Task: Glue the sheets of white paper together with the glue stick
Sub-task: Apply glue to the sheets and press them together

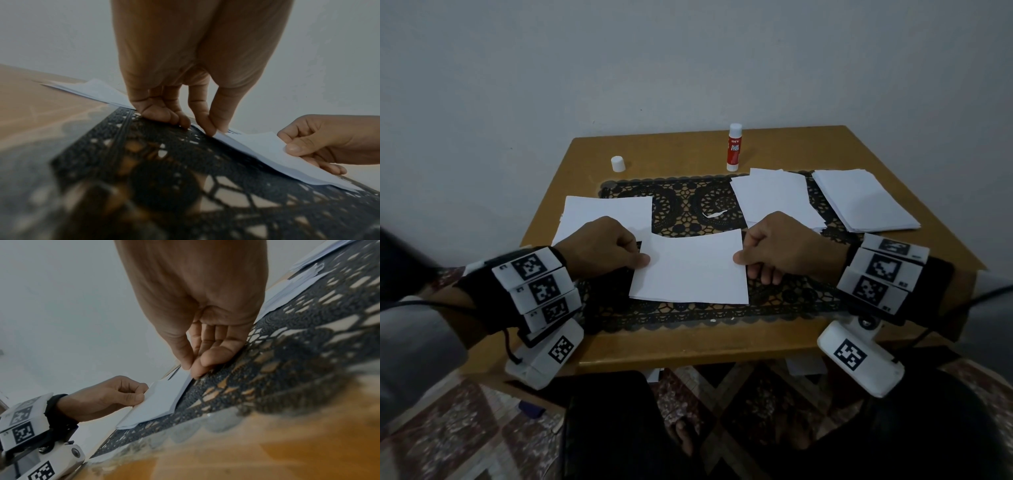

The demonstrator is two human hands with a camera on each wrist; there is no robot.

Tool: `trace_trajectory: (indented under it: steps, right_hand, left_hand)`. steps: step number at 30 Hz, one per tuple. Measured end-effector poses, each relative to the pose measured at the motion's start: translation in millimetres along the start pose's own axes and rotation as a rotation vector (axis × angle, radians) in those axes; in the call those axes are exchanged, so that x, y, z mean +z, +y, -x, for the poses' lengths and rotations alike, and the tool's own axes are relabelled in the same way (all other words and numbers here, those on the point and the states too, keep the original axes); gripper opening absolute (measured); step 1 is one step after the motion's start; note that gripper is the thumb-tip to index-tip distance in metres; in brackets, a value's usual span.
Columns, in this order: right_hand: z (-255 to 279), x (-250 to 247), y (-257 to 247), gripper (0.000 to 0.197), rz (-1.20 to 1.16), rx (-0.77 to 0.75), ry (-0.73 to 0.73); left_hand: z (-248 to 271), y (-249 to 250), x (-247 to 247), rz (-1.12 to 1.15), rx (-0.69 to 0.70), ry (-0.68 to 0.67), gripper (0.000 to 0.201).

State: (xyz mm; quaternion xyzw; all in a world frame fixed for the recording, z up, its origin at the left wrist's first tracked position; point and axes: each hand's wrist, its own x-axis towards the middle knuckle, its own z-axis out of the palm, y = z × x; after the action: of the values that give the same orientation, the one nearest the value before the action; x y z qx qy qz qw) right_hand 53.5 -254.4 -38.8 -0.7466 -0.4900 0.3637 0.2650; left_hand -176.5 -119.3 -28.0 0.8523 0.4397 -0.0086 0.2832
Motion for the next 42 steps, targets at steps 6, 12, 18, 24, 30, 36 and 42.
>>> trace_trajectory:
  steps: [6, 12, 18, 24, 30, 36, 42]
  right_hand:
    - [-0.4, 0.3, 0.3, 0.022, 0.006, -0.008, 0.004]
    - [-1.7, 1.5, -0.4, 0.022, 0.012, -0.001, 0.011]
    - [-1.2, 3.2, -5.6, 0.020, 0.061, 0.015, 0.021]
    - [1.3, 7.6, -11.0, 0.017, 0.195, -0.013, 0.050]
    - [0.2, 10.3, -13.3, 0.019, 0.298, -0.027, 0.059]
    - [-2.8, 12.2, -13.2, 0.024, 0.484, -0.075, 0.054]
    - [13.5, 15.8, -14.8, 0.023, 0.746, -0.252, 0.194]
  left_hand:
    - [2.0, 1.3, -1.2, 0.009, 0.001, -0.005, 0.037]
    - [0.2, -1.2, 0.7, -0.016, 0.022, 0.002, 0.038]
    - [-1.0, 1.5, 5.3, -0.188, 0.076, 0.033, 0.037]
    - [-2.5, 5.0, 5.2, -0.357, 0.137, 0.047, 0.035]
    - [-0.7, 6.4, 5.0, -0.360, 0.109, 0.067, 0.023]
    - [6.3, 10.2, 6.6, -0.300, 0.052, -0.039, 0.060]
    - [0.3, 9.2, 4.0, -0.266, 0.027, -0.027, 0.077]
